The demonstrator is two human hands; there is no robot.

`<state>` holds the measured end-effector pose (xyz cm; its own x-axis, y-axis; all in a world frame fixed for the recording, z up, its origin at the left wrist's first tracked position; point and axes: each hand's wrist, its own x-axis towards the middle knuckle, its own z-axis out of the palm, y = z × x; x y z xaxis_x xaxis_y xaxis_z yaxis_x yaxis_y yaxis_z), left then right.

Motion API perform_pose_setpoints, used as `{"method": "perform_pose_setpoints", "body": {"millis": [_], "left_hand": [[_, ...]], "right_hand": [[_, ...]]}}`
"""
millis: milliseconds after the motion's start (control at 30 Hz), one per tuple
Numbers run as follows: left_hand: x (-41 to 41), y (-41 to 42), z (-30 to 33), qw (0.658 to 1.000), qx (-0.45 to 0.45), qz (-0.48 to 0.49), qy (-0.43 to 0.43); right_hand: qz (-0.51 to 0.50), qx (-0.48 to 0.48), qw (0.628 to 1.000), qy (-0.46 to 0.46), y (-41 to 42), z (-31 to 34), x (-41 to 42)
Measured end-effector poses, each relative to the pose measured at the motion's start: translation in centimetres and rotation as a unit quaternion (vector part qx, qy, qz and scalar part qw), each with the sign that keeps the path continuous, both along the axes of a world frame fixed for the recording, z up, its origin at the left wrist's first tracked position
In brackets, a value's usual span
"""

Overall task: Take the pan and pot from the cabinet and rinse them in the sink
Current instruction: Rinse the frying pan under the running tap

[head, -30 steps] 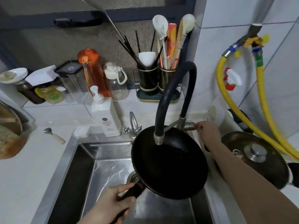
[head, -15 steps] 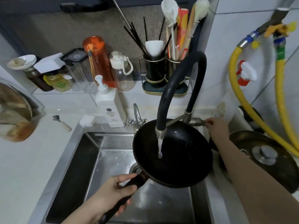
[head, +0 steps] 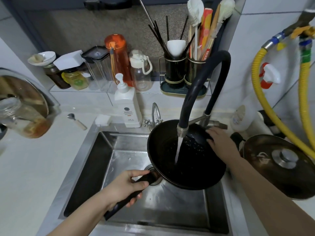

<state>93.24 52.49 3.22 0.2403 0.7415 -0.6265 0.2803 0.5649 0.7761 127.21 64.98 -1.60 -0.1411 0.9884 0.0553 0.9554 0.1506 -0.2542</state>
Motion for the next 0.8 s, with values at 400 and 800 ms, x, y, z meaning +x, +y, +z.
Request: {"method": "perform_pose_setpoints", "body": {"millis": [400,800], "left_hand": [[-8.9,-1.1,1.1,0.993,0.048,-0.095,0.044],[-6.7,5.5,-3.4,0.849,0.163,-0.214,0.454]], "right_hand": [[-0.279,-0.137,0.901,0.301,-3.9,-1.4,-5.4],[-0.414,-0.027,0.816,0.403,-12.4,-2.9,-9.1]]}}
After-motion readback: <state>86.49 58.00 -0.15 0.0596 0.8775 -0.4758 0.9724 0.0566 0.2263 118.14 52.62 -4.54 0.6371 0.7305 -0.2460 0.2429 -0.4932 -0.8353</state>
